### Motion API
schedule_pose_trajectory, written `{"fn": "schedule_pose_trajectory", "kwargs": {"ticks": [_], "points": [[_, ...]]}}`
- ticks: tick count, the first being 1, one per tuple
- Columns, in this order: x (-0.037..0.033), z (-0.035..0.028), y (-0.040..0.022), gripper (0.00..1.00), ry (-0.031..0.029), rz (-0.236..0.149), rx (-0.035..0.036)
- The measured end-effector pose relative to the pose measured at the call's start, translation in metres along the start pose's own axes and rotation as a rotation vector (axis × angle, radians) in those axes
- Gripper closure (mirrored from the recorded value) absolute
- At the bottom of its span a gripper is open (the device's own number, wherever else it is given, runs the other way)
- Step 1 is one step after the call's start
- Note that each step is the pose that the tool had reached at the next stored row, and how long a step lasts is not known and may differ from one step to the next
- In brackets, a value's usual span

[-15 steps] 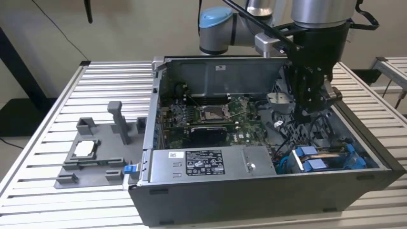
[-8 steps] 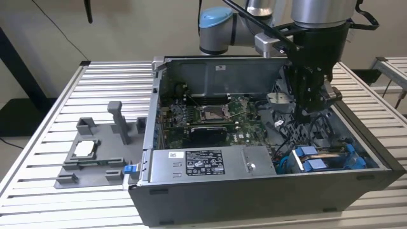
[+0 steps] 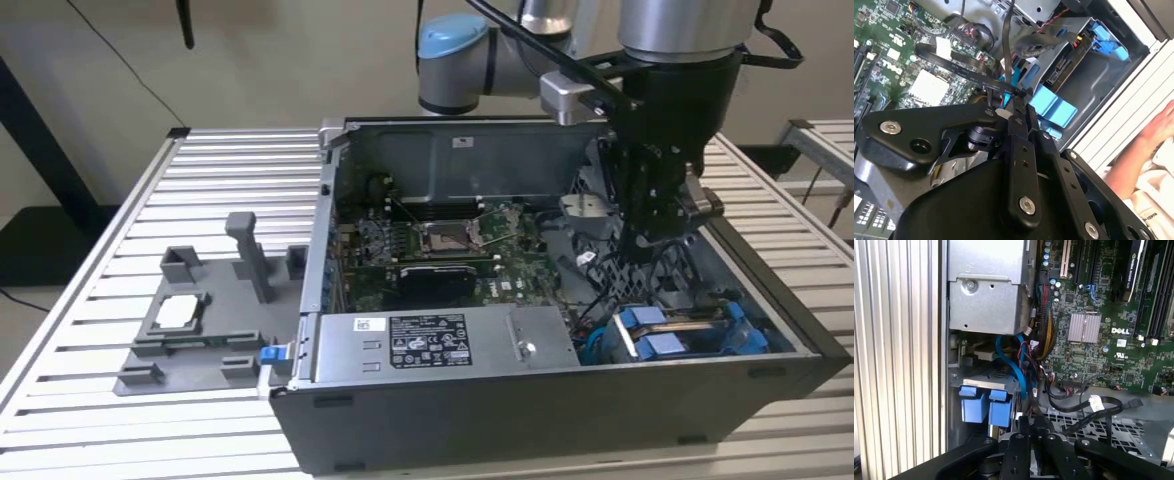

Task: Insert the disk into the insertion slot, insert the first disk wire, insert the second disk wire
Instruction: 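Insert the second disk wire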

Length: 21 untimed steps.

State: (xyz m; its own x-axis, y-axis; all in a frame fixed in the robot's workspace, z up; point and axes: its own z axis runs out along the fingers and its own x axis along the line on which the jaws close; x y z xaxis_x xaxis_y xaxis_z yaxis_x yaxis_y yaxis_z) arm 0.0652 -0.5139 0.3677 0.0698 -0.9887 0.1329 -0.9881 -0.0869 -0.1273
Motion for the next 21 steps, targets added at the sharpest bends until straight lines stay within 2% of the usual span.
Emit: {"fn": "schedule_pose_trajectory", "kwargs": {"ticks": [4,6,10,15,19,21], "points": [[0.0084,0.0029,-0.0013,0.84,-0.0065,0.000,-0.0073],[0.0122,0.0047,-0.0029,0.84,-0.0139,0.001,-0.0078],[0.0198,0.0085,-0.0072,0.84,-0.0341,0.003,-0.0096],[0.0269,0.0121,-0.0141,0.84,-0.0588,0.005,-0.0192],[0.0312,0.0154,-0.0198,0.84,-0.0829,0.007,-0.0250],[0.0327,0.0167,-0.0228,0.84,-0.0911,0.008,-0.0281]]}}
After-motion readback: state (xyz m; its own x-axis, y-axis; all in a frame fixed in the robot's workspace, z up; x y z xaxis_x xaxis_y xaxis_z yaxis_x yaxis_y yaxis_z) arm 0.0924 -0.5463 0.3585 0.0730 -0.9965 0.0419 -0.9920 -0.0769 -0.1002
